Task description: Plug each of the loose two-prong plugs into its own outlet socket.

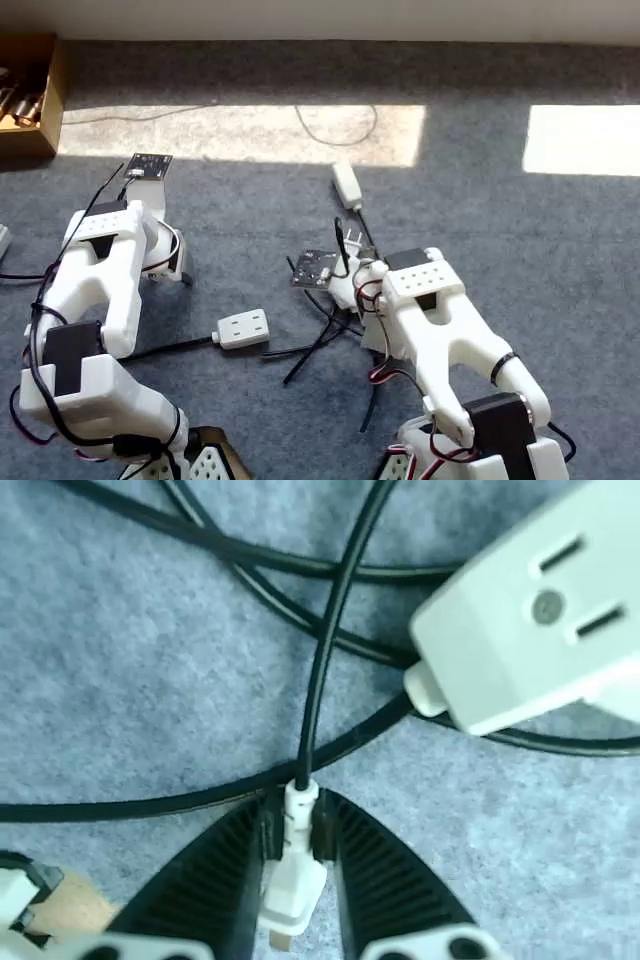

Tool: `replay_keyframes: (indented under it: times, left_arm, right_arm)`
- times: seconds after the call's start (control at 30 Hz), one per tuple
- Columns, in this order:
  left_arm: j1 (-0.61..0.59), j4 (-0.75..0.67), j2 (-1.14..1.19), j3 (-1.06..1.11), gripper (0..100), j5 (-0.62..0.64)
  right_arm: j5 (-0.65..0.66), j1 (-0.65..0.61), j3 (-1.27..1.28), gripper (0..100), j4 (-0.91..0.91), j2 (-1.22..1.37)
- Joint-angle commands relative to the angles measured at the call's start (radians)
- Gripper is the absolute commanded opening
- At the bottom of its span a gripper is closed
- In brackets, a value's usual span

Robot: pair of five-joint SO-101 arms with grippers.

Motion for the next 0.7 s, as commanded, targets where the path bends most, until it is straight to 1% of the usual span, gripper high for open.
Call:
replay_keyframes:
  times: [0.0, 0.03, 0.1, 0.13, 0.2, 0.3, 0.37, 0.43, 0.5, 0.57, 0.67]
  left_arm:
    - [-0.015, -0.052, -0.004, -0.03, 17, -0.044]
    - [0.01, -0.026, -0.005, -0.051, 17, -0.104]
    - [0.041, 0.115, -0.015, -0.116, 17, -0.184]
    - [0.048, 0.183, -0.018, -0.171, 17, -0.183]
    - [0.041, 0.276, -0.044, -0.283, 17, -0.137]
    - [0.012, 0.31, -0.137, -0.383, 17, -0.106]
    - [0.008, 0.308, -0.251, -0.378, 17, -0.104]
    - [0.008, 0.301, -0.398, -0.318, 17, -0.104]
    - [0.013, 0.249, -0.575, -0.208, 18, -0.104]
    - [0.016, 0.169, -0.773, -0.053, 22, -0.104]
    - [0.016, 0.037, -1.07, 0.236, 27, -0.103]
  right_arm:
    - [-0.144, -0.013, -0.182, 0.5, 0.071, -0.067]
    - [-0.19, -0.022, -0.251, 0.5, 0.11, -0.094]
    - [-0.313, -0.058, -0.39, 0.5, 0.174, -0.16]
    - [-0.376, -0.085, -0.458, 0.5, 0.197, -0.196]
    - [-0.525, -0.14, -0.575, 0.5, 0.217, -0.255]
    - [-0.717, -0.189, -0.671, 0.5, 0.22, -0.3]
    - [-0.812, -0.196, -0.682, 0.5, 0.216, -0.297]
    - [-0.907, -0.196, -0.661, 0.5, 0.162, -0.295]
    - [-0.982, -0.199, -0.607, 0.5, 0.101, -0.308]
    - [-1.003, -0.24, -0.561, 0.5, 0.045, -0.309]
    - [-1.02, -0.305, -0.487, 0.5, -0.041, -0.309]
